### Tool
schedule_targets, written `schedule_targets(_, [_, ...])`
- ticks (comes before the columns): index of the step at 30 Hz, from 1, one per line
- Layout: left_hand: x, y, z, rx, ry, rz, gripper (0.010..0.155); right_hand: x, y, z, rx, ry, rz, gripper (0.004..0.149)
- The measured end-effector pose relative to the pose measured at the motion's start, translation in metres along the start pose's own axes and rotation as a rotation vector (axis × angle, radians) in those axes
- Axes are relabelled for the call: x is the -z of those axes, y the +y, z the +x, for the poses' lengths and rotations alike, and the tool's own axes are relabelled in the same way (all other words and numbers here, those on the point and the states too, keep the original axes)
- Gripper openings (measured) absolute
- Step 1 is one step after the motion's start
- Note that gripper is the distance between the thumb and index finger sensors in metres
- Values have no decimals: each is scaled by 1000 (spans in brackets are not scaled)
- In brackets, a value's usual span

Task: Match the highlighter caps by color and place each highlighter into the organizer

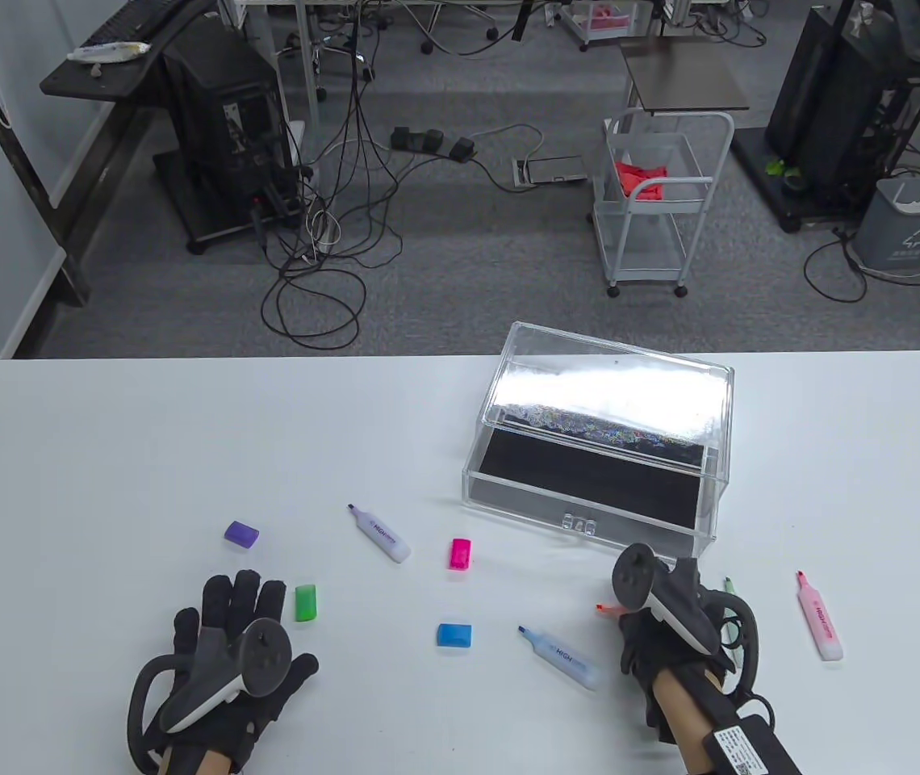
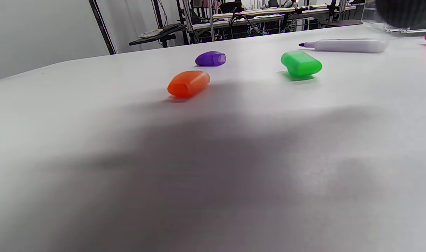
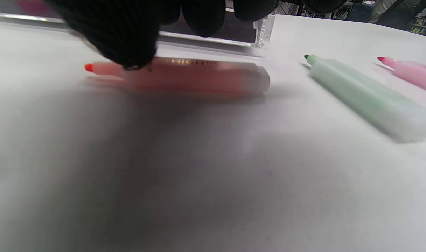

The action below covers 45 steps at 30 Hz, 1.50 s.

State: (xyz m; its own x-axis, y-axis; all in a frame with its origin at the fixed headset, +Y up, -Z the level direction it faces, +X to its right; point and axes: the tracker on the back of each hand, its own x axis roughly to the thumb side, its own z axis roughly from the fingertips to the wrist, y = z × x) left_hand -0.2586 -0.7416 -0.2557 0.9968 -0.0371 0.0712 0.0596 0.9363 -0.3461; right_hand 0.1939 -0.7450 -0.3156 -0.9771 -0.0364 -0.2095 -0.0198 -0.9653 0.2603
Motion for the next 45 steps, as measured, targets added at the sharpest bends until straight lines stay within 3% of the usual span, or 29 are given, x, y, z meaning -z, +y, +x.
schedule_targets(7, [0,0,0,-1,-2,-4,94,10,13,-5,-59,27,54,63])
schedule_targets(17, [-1,-2,0,-13,-6,-1,94,13,13,-11,-22,-54,-22,52])
schedule_targets(21, [-1,-2,-1,-23,-5,3,94,12,17,-2,-114,-120,-57,53])
schedule_targets(27, [-2,-2,-7,-55,2,8,94,14,23,4,-165,-170,-22,57])
schedule_targets(37, [-1,-2,-13,-78,17,4,94,-7,-7,14,-88,-269,-144,54])
schedule_targets(45, [1,-4,-8,-68,4,-8,94,-46,-38,60,-115,-395,-271,52])
